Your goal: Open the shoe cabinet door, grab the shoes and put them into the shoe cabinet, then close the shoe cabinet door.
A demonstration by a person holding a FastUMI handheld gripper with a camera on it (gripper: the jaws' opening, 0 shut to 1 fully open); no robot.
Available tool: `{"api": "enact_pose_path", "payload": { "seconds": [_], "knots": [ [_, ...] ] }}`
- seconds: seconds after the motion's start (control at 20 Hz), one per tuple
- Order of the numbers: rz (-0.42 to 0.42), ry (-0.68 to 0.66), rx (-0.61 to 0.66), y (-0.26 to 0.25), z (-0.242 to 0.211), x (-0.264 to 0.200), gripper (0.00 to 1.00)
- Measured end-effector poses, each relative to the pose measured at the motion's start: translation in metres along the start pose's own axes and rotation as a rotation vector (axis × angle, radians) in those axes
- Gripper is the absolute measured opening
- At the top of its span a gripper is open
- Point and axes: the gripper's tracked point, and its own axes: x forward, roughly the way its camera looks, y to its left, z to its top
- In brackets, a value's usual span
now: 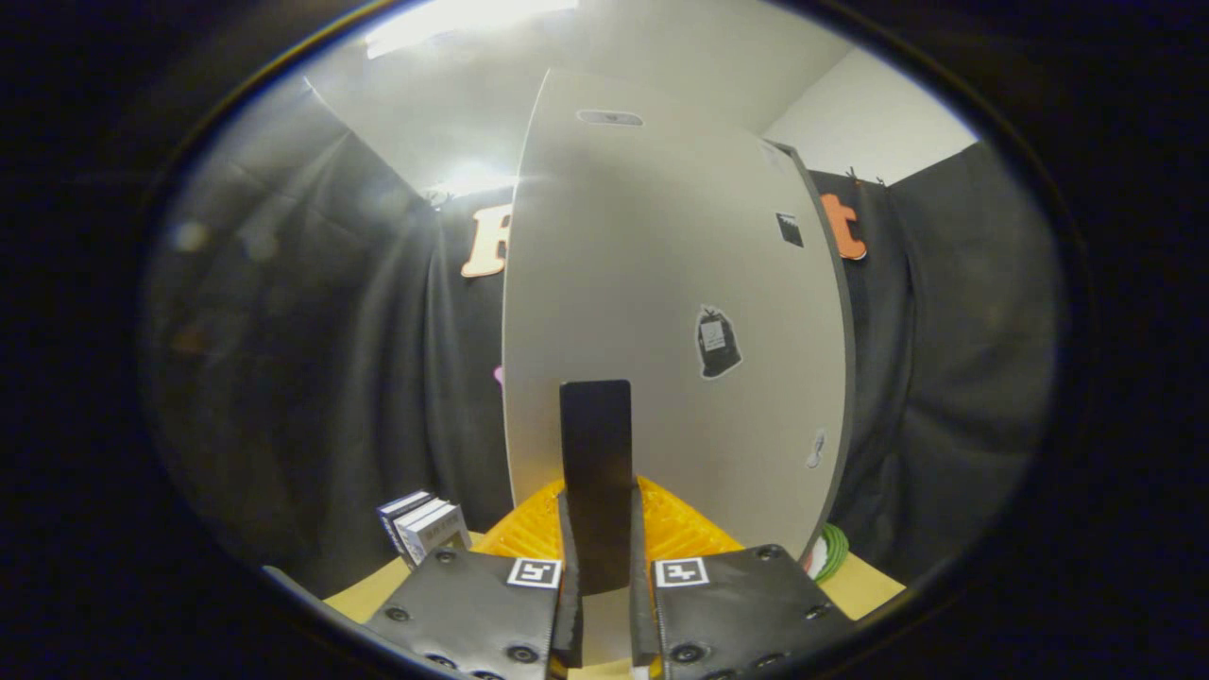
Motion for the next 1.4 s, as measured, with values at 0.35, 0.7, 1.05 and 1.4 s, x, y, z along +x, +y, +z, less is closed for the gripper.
{"api": "enact_pose_path", "payload": {
  "seconds": [0.35,0.7,1.05,1.4],
  "knots": [
    [0.065,0.001,0.024,-0.029,0.006,-0.033,0.21],
    [0.111,0.012,0.037,-0.071,0.011,-0.071,0.21],
    [0.124,0.022,0.019,-0.130,0.015,-0.096,0.20],
    [0.079,0.042,0.101,-0.196,0.008,-0.114,0.19]
  ]
}}
